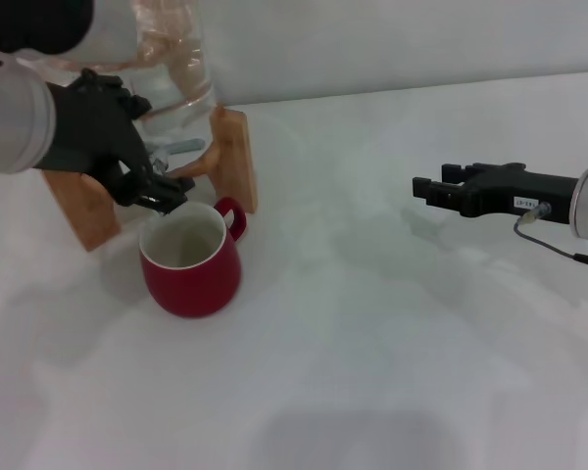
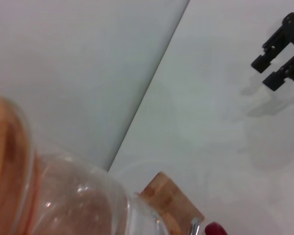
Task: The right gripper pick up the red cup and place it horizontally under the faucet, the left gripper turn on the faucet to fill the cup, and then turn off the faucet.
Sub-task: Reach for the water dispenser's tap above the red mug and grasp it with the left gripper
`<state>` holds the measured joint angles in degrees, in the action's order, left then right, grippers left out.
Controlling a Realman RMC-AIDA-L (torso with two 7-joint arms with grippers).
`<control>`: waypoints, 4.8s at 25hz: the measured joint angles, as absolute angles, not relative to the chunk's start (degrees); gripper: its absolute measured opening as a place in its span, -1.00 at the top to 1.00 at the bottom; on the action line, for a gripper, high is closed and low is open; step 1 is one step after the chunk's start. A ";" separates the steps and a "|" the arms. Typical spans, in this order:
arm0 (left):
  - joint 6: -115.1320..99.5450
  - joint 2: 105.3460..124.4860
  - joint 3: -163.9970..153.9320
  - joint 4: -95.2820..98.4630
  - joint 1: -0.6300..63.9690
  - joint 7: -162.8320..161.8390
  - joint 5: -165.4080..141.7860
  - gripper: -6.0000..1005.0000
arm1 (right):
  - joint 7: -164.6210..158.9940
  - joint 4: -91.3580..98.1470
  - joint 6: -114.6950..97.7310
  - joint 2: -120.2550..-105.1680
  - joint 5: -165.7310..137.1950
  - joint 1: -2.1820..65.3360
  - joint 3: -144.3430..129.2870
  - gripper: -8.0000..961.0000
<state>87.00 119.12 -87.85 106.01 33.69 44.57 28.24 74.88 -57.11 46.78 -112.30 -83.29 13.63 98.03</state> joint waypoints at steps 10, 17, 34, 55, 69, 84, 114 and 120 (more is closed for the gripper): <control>85.23 119.18 -88.80 103.05 34.58 44.48 28.66 -0.77 | 74.88 -55.84 47.16 -112.42 -83.36 14.13 99.40 -0.15; 83.49 119.18 -88.96 100.77 35.21 44.51 28.75 -0.77 | 74.88 -55.80 47.20 -112.42 -83.34 14.18 99.40 -0.15; 79.05 119.27 -90.71 93.04 39.18 44.78 29.25 -0.76 | 74.88 -55.81 47.19 -112.29 -83.17 14.15 99.40 -0.15; 76.95 119.27 -90.70 88.14 40.10 45.61 31.03 -0.76 | 74.71 -55.81 47.19 -112.14 -83.14 14.06 99.40 -0.15; 77.38 119.26 -91.15 88.62 39.91 45.47 31.02 -0.76 | 74.65 -55.81 47.19 -112.14 -83.15 13.66 99.40 -0.15; 79.41 119.33 -92.02 90.50 39.78 45.11 31.23 -0.76 | 74.46 -55.79 47.31 -111.97 -83.32 13.62 99.40 -0.15; 80.27 119.44 -91.86 92.95 39.03 44.64 30.93 -0.76 | 74.45 -55.09 48.47 -111.89 -83.36 13.61 100.19 -0.15; 80.84 119.44 -92.12 92.88 38.97 44.65 30.93 -0.76 | 74.44 -55.09 48.53 -111.88 -83.39 13.54 100.19 -0.15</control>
<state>80.84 119.44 -92.12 92.88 38.97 44.65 30.93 74.44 -55.09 48.53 -111.88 -83.39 13.54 100.19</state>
